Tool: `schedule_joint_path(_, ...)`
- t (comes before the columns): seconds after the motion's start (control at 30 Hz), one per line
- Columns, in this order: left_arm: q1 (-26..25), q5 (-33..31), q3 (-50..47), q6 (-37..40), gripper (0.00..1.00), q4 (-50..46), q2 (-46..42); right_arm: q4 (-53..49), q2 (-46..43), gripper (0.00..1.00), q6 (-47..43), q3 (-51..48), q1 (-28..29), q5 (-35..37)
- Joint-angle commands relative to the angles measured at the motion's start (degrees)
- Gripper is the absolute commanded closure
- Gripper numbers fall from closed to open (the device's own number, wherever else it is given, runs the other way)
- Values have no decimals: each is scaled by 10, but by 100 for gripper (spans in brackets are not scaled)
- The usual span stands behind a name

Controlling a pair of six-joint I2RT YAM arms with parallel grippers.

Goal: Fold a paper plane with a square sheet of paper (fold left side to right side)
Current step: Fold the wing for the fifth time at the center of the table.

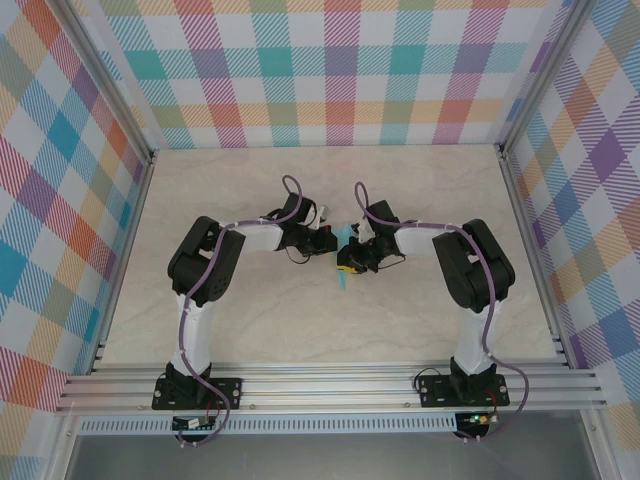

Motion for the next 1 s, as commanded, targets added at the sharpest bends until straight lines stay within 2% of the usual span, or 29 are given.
schedule_joint_path(0.0,-6,-18,6,11,97,-21,21,-16,15,85,9,-1,-1,17)
schedule_joint_path(0.27,-7,-17,7,12,98,-21,21,5,12,85,22,-10,-1,11)
schedule_joint_path(0.43,-7,-24,5,13,98,-26,19,13,-32,85,10,-17,-8,19)
schedule_joint_path(0.57,-7,-22,6,14,98,-26,20,23,-58,84,8,-22,-34,13)
schedule_joint_path(0.97,-7,-20,7,13,98,-23,20,4,7,86,10,53,-42,12)
